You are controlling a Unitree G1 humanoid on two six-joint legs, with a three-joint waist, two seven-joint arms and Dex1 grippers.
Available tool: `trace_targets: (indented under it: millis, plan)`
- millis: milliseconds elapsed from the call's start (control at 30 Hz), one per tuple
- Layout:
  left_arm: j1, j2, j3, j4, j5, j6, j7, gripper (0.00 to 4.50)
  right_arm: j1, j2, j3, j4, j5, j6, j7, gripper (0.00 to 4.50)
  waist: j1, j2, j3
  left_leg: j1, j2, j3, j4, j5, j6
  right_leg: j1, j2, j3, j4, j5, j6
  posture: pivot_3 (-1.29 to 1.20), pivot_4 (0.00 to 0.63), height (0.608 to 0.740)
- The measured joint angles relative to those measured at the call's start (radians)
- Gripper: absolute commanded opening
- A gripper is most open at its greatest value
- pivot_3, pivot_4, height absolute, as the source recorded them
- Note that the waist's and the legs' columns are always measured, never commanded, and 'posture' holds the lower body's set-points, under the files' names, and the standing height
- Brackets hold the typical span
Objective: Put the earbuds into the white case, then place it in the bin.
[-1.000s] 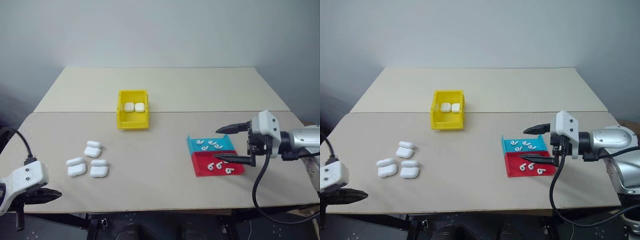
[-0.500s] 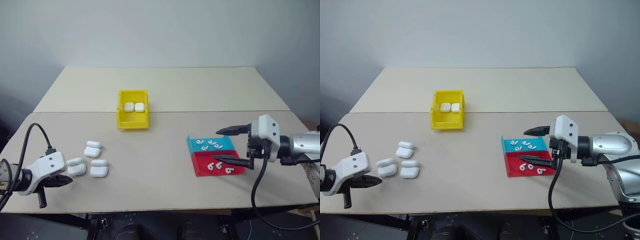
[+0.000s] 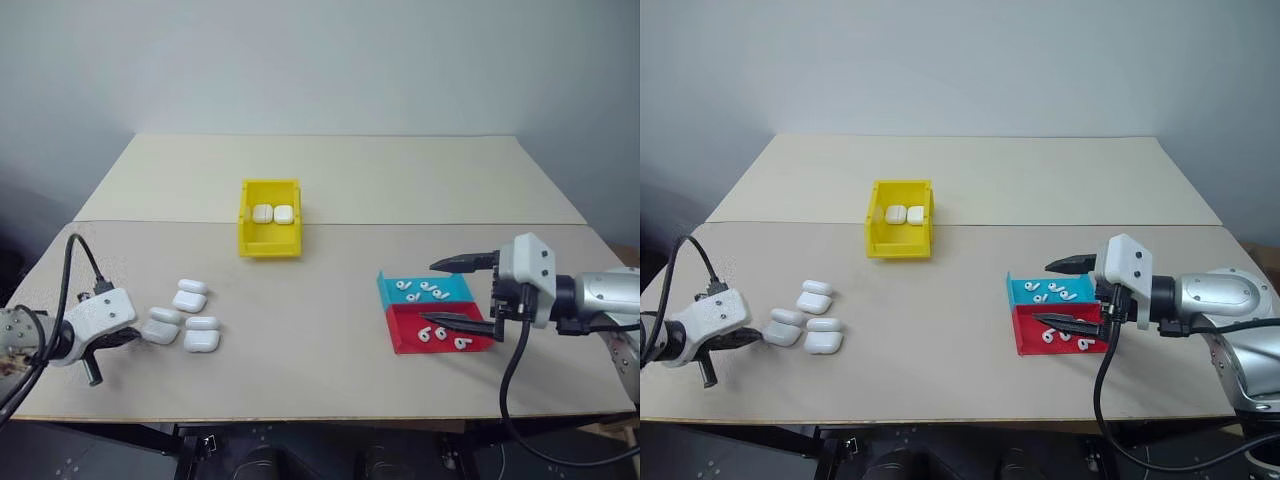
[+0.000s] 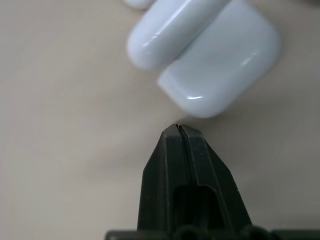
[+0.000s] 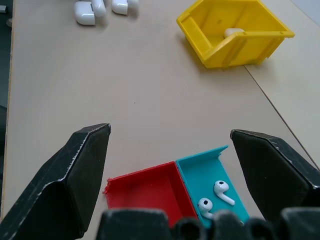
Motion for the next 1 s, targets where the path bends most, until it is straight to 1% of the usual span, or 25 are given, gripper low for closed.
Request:
trace_targets:
  millis: [167, 267, 333, 400, 500, 567, 600, 633, 667, 800, 933, 1000]
  plan:
    - [-0.023, -0.014, -0.010, 0.019, 0.006, -0.013, 0.026, 0.02, 0.004, 0.003, -0.001, -0.010, 0.000, 0.000, -0.004, 4.50, -0.003, 0.000, 0.000, 0.000, 0.000, 0.000, 0.000, 0.000, 0.000, 0.000, 0.000, 0.000, 0.000, 0.000, 0.000, 0.00, 0.150, 0.740]
    - [0.013, 0.018, 0.020, 0.011, -0.016, -0.010, -0.011, 0.61, 0.026, 0.003, -0.006, -0.025, 0.004, 0.000, -0.005, 4.50, -0.006, 0.000, 0.000, 0.000, 0.001, 0.000, 0.000, 0.000, 0.000, -0.001, 0.000, 0.000, 0.000, 0.000, 0.000, 0.00, 0.150, 0.740]
    - [0.025, 0.050, 0.060, 0.008, -0.032, -0.001, -0.034, 1.20, 0.031, 0.004, -0.006, -0.025, 0.008, 0.000, -0.007, 4.50, -0.005, 0.000, 0.000, 0.000, 0.000, 0.000, 0.000, 0.000, 0.000, 0.000, 0.000, 0.000, 0.000, 0.000, 0.000, 0.00, 0.150, 0.740]
    - [0.036, 0.087, 0.127, -0.022, -0.085, 0.055, -0.089, 1.90, 0.032, 0.007, -0.010, -0.028, 0.015, 0.001, -0.018, 4.50, -0.004, 0.000, 0.000, 0.000, 0.000, 0.000, 0.000, 0.000, 0.000, 0.000, 0.000, 0.000, 0.000, 0.000, 0.000, 0.00, 0.150, 0.740]
    - [0.056, 0.126, 0.231, -0.111, -0.155, 0.142, -0.156, 2.87, 0.034, 0.019, -0.010, -0.037, 0.017, 0.001, -0.028, 4.50, -0.003, 0.000, 0.000, 0.000, 0.000, 0.000, 0.000, 0.000, 0.000, 0.000, 0.000, 0.000, 0.000, 0.000, 0.000, 0.00, 0.150, 0.740]
    - [0.089, 0.130, 0.291, -0.182, -0.187, 0.187, -0.185, 3.53, 0.036, 0.030, -0.008, -0.041, 0.017, 0.001, -0.036, 4.50, -0.003, 0.000, 0.000, 0.000, 0.000, 0.000, 0.000, 0.000, 0.000, 0.000, 0.000, 0.000, 0.000, 0.000, 0.000, 0.00, 0.150, 0.740]
    - [0.105, 0.129, 0.310, -0.213, -0.205, 0.209, -0.196, 3.82, 0.036, 0.033, -0.005, -0.043, 0.017, 0.001, -0.038, 4.50, -0.003, 0.000, 0.000, 0.000, 0.000, 0.000, 0.000, 0.000, 0.000, 0.000, 0.000, 0.000, 0.000, 0.000, 0.000, 0.00, 0.150, 0.740]
    - [0.114, 0.127, 0.318, -0.238, -0.216, 0.228, -0.203, 4.20, 0.036, 0.035, -0.003, -0.043, 0.017, 0.001, -0.039, 4.50, -0.003, 0.000, 0.000, 0.000, 0.000, 0.000, 0.000, 0.000, 0.000, 0.000, 0.000, 0.000, 0.000, 0.000, 0.000, 0.00, 0.150, 0.740]
    - [0.120, 0.113, 0.334, -0.269, -0.229, 0.252, -0.200, 4.46, 0.036, 0.038, -0.001, -0.043, 0.017, 0.001, -0.040, 4.50, -0.003, 0.000, 0.000, 0.001, 0.000, 0.000, 0.000, 0.000, 0.000, 0.000, 0.000, 0.000, 0.000, 0.000, 0.000, 0.00, 0.150, 0.740]
    - [0.121, 0.053, 0.373, -0.345, -0.262, 0.333, -0.142, 4.46, 0.033, 0.047, 0.009, -0.043, 0.017, 0.002, -0.040, 4.50, -0.002, 0.000, 0.000, 0.001, 0.000, -0.001, 0.000, 0.000, 0.000, 0.000, 0.000, 0.000, 0.000, 0.000, 0.000, 0.00, 0.150, 0.740]
    - [0.160, 0.008, 0.389, -0.477, -0.245, 0.403, -0.049, 4.46, 0.021, 0.049, 0.020, -0.042, 0.018, 0.004, -0.038, 4.50, -0.004, -0.001, 0.000, 0.000, 0.000, -0.001, 0.000, 0.000, 0.000, 0.001, 0.000, 0.000, 0.000, 0.000, 0.000, 0.00, 0.150, 0.740]
    - [0.166, 0.004, 0.389, -0.525, -0.240, 0.454, -0.016, 4.46, 0.019, 0.050, 0.024, -0.042, 0.019, 0.005, -0.037, 4.50, -0.002, -0.001, 0.000, 0.001, 0.000, -0.001, 0.000, 0.000, 0.000, 0.001, 0.000, 0.000, 0.000, 0.000, 0.000, 0.00, 0.150, 0.740]
